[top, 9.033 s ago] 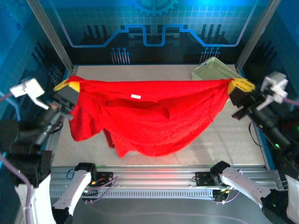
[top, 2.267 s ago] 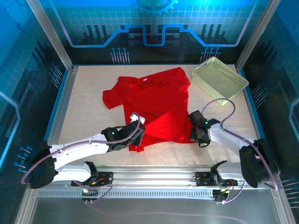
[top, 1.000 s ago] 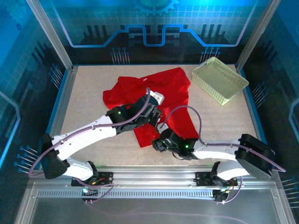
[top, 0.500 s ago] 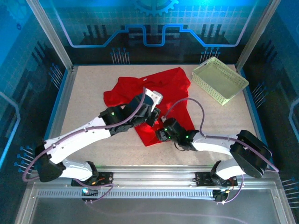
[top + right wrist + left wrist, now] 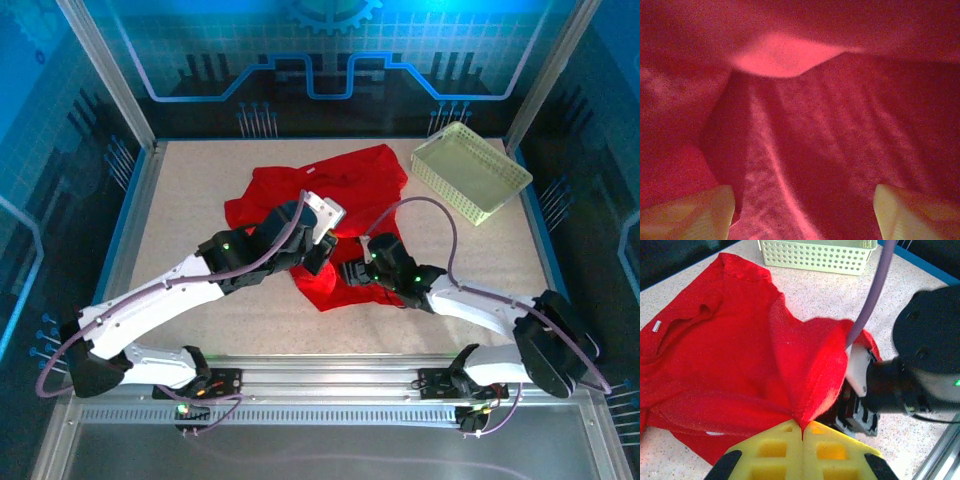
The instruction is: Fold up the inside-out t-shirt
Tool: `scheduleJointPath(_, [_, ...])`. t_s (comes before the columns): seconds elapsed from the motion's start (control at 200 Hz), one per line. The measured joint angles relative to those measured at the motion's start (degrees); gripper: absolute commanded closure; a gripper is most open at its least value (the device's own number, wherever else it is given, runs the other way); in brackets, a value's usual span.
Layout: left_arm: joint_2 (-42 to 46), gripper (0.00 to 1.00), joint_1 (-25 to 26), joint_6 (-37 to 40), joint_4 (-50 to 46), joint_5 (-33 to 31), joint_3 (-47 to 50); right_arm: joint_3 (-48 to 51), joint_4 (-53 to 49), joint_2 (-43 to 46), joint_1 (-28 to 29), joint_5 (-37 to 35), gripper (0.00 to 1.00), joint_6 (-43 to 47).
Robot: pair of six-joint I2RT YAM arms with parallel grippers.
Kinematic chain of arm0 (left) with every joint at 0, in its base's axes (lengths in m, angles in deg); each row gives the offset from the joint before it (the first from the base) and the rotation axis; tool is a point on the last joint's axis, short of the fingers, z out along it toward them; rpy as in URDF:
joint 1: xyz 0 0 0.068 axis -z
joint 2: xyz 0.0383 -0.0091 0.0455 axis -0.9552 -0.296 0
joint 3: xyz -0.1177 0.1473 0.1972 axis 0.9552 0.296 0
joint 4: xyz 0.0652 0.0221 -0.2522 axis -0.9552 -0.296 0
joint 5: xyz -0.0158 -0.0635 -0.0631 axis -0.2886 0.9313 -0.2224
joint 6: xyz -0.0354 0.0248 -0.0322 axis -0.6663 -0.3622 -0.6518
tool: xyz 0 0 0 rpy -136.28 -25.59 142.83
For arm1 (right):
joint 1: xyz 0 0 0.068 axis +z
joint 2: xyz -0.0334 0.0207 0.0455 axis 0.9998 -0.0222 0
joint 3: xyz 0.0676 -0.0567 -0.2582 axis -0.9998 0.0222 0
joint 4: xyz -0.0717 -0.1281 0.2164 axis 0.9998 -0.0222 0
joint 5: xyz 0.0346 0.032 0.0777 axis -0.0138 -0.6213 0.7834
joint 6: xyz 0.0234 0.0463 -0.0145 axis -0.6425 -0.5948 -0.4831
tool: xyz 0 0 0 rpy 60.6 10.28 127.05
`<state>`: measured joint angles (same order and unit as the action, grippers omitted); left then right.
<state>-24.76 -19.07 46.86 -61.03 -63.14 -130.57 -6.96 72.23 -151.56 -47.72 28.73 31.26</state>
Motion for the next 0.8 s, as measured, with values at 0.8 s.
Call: scheduleJointPath(0.8, [-11.5, 1.0, -0.7, -5.7, -2.2, 8.1, -19.1, 1.4, 12.0, -8.0, 14.6, -26.8, 0.18, -2.4])
